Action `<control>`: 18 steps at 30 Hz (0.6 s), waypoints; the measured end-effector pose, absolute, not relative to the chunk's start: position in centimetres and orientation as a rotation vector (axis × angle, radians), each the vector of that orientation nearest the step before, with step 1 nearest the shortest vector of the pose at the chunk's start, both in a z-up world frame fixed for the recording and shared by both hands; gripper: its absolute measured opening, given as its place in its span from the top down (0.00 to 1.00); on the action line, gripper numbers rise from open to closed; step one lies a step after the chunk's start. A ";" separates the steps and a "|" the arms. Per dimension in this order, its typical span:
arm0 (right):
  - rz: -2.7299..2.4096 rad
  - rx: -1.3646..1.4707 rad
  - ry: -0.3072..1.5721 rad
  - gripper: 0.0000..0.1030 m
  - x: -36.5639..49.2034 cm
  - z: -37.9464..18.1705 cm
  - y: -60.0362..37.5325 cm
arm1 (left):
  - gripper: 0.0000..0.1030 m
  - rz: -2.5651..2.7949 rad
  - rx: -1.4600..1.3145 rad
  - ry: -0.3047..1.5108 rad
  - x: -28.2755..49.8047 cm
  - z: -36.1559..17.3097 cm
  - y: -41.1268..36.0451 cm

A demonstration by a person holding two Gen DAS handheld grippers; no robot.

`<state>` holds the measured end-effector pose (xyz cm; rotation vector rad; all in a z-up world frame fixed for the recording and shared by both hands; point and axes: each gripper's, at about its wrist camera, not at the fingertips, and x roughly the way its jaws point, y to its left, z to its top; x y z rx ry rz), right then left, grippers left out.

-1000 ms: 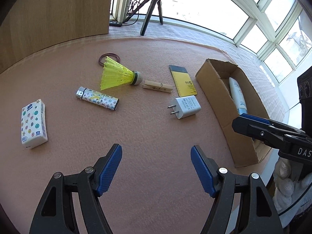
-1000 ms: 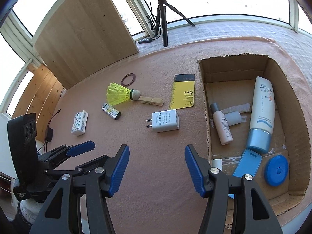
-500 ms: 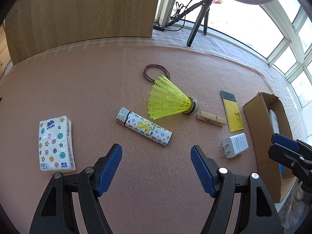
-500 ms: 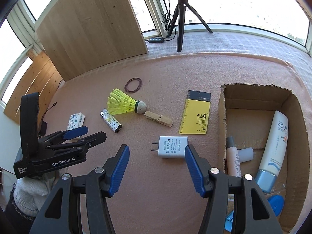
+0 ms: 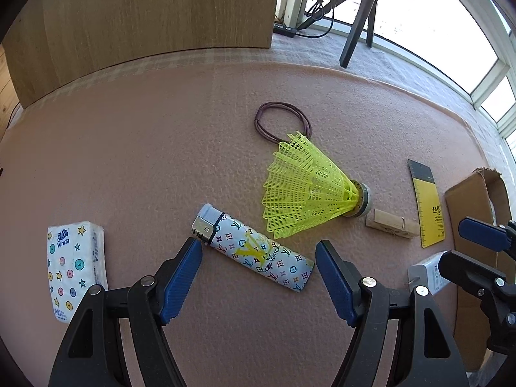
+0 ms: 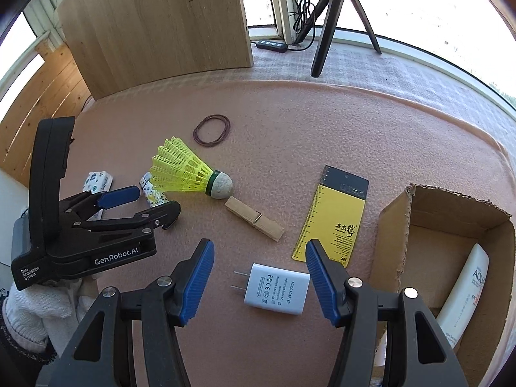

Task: Organize objects
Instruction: 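Grasp the patterned lighter with the left tool while the right tool grasps the wooden clothespin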

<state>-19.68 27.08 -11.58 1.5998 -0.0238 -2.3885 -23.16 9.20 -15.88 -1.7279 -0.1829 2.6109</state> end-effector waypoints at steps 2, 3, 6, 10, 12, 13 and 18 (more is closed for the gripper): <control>-2.373 1.609 0.008 0.46 -20.4 -12.0 26.6 | 0.26 2.615 -1.734 -0.151 -23.3 -16.2 9.3; -2.366 1.611 0.020 0.46 -20.7 -12.2 26.4 | 0.26 2.622 -1.735 -0.131 -23.4 -16.2 9.4; -2.348 1.627 0.047 0.46 -21.7 -13.1 25.8 | 0.28 2.634 -1.731 -0.084 -23.3 -16.4 9.5; -2.325 1.650 0.099 0.46 -22.8 -14.2 25.1 | 0.30 2.636 -1.719 -0.058 -23.0 -16.3 9.4; -2.308 1.659 0.125 0.46 -23.1 -14.7 24.7 | 0.39 2.646 -1.710 -0.046 -22.8 -16.3 9.2; -2.303 1.663 0.138 0.46 -23.1 -14.9 24.6 | 0.41 2.646 -1.709 -0.053 -22.8 -16.2 9.0; -2.274 1.685 0.183 0.47 -23.5 -15.8 24.0 | 0.58 2.635 -1.709 -0.086 -22.8 -16.1 7.9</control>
